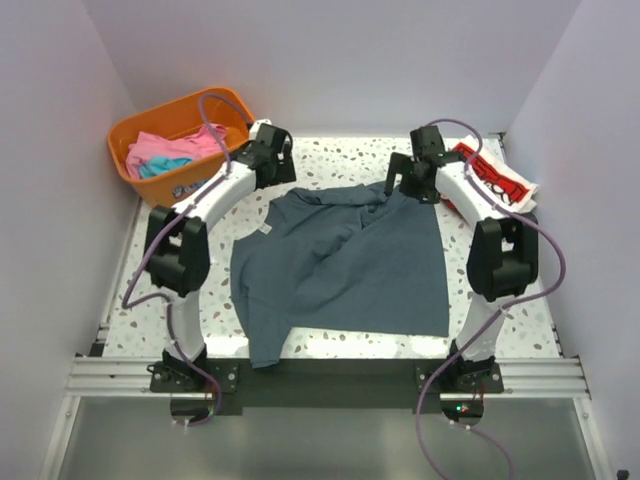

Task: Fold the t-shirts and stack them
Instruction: Flatten the tshirt out

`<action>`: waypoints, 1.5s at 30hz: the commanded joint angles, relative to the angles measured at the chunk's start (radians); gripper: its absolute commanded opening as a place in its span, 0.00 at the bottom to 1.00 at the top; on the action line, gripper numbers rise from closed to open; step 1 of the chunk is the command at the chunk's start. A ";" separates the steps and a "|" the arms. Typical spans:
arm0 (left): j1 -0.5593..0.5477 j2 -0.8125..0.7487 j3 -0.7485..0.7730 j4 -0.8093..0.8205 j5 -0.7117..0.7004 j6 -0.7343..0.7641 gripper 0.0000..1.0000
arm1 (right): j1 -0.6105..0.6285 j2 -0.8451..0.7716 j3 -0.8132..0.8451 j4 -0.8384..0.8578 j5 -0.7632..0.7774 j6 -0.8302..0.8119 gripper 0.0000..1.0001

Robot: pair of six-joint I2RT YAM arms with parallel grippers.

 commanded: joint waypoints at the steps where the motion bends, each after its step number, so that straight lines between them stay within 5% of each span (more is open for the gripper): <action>1: -0.006 -0.299 -0.154 0.142 -0.011 0.016 1.00 | 0.026 -0.227 -0.023 0.107 -0.080 -0.031 0.99; 10: -0.102 -0.613 -0.628 0.151 0.104 -0.041 1.00 | 0.193 -0.488 -0.461 0.175 -0.085 -0.006 0.99; 16: -0.168 -0.748 -0.894 0.163 0.164 -0.119 1.00 | 0.193 -0.479 -0.618 0.185 -0.048 0.064 0.99; 22: -0.161 -0.784 -1.045 0.232 0.080 -0.191 1.00 | 0.181 -0.393 -0.684 0.201 0.047 0.093 0.99; 33: -0.027 -0.525 -0.994 0.369 0.132 -0.138 1.00 | 0.064 -0.201 -0.612 0.214 0.031 0.036 0.99; 45: 0.054 -0.113 -0.473 0.266 0.021 -0.009 1.00 | 0.000 -0.025 -0.413 0.178 0.060 -0.054 0.99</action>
